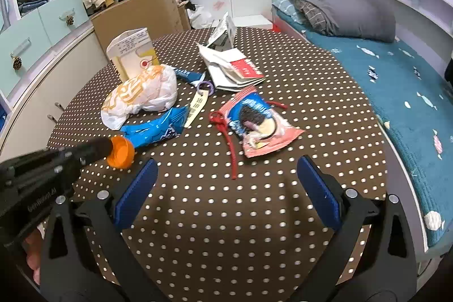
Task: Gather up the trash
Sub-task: 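Grasp the orange cap with the left gripper while the right gripper grasps the blue packet, then carry the orange cap and blue packet over the blue bucket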
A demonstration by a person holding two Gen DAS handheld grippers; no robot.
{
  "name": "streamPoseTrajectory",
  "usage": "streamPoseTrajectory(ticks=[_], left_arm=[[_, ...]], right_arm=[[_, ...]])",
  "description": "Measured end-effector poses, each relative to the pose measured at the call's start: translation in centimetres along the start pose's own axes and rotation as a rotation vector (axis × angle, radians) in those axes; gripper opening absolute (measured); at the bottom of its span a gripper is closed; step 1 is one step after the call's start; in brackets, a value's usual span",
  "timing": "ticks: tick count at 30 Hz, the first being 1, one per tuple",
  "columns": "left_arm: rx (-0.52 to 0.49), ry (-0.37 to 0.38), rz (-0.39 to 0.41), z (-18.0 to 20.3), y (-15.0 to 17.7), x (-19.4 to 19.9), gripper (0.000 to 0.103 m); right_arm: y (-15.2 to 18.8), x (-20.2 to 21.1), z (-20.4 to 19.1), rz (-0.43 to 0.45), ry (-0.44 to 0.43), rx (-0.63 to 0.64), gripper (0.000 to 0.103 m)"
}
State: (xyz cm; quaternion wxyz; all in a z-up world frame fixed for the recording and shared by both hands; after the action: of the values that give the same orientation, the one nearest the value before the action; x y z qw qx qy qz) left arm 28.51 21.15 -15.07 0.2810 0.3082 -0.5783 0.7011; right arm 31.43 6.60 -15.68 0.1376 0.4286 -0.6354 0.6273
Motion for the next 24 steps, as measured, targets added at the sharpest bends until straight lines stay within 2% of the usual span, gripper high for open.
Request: streamPoseTrajectory(ticks=[4, 7, 12, 16, 17, 18, 19, 21, 24], left_arm=[[0.039, -0.056, 0.004, -2.5, 1.2, 0.3, 0.002], [0.085, -0.085, 0.001, -4.6, 1.6, 0.3, 0.002], [0.145, -0.112, 0.01, -7.2, 1.8, 0.6, 0.002], [0.169, -0.124, 0.024, -8.5, 1.5, 1.1, 0.002], [0.171, -0.126, 0.027, -8.7, 1.3, 1.2, 0.002], [0.173, -0.128, 0.031, -8.9, 1.2, 1.3, 0.002], [0.175, -0.13, 0.036, -9.1, 1.1, 1.5, 0.002], [0.173, -0.135, 0.042, -9.2, 0.8, 1.7, 0.002], [0.164, -0.132, 0.051, -8.7, 0.3, 1.8, 0.002]], right_arm=[[-0.1, -0.6, -1.0, -0.023, -0.026, 0.017, 0.096], [-0.6, -1.2, -2.9, -0.037, -0.07, 0.055, 0.085], [-1.4, -3.5, -5.5, -0.081, -0.12, 0.078, 0.084], [-1.9, -5.7, -6.4, -0.104, -0.085, 0.092, 0.083], [-1.9, -6.3, -6.6, -0.114, -0.094, 0.091, 0.074], [-1.9, -6.6, -6.6, -0.128, -0.099, 0.088, 0.046], [-1.9, -6.5, -6.5, -0.115, -0.084, 0.087, 0.035], [-1.9, -6.3, -6.4, -0.115, -0.098, 0.077, 0.026], [-1.8, -5.1, -5.6, -0.096, -0.106, 0.052, 0.024]])
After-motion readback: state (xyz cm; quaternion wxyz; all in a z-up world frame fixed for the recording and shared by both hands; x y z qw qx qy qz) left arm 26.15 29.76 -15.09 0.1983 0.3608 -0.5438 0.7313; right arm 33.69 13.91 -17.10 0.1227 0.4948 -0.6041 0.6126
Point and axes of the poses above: each gripper's, at about its wrist camera, not at the fingertips, and x roughly against the way its jaws point, z to its right, y to its underside, the point moved 10 cm from there along -x, roughly the way its jaws point, and after that the axes turned 2 degrees about -x, right-handed, at the moved point
